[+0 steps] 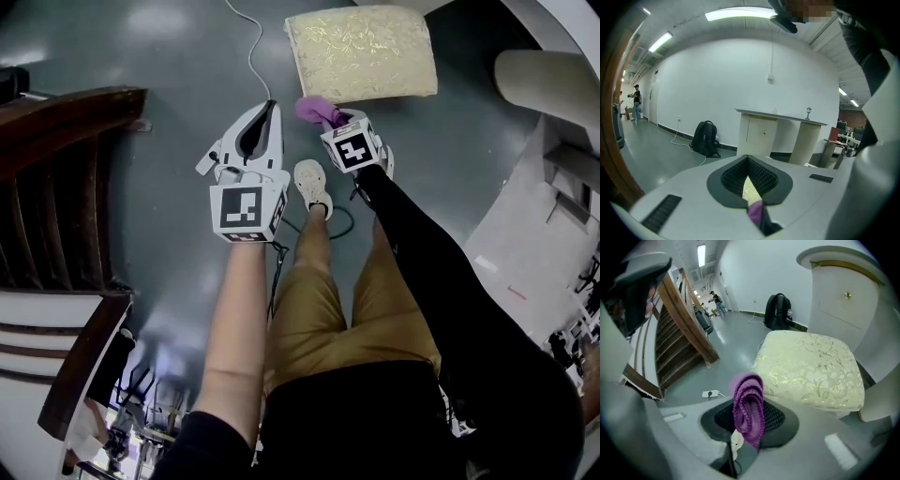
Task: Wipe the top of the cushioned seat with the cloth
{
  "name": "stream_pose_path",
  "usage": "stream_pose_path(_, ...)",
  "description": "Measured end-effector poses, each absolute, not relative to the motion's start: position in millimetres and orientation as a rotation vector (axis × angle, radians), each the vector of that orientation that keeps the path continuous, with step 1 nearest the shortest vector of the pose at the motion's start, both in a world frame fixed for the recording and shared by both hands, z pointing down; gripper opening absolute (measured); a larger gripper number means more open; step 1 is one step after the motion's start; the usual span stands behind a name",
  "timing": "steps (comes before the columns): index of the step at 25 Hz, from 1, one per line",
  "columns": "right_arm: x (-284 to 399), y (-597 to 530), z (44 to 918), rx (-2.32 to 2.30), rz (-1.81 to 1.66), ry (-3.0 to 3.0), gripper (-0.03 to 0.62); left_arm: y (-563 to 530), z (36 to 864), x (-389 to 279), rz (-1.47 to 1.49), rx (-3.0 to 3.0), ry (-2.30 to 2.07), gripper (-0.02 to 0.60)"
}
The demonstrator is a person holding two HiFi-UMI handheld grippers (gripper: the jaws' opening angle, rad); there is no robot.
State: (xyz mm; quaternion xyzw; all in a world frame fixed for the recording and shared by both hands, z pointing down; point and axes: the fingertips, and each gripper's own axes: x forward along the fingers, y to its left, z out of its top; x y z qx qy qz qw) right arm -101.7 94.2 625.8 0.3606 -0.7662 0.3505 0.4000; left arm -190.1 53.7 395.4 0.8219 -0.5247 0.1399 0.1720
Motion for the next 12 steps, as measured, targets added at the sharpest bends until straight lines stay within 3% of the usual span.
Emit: stream_pose_path(12,76.7,48.8,639.8,1.069,0.86,-1.781,0.086,24.3,394.3,-123.1,0.398,2.303,-1.524,0.008)
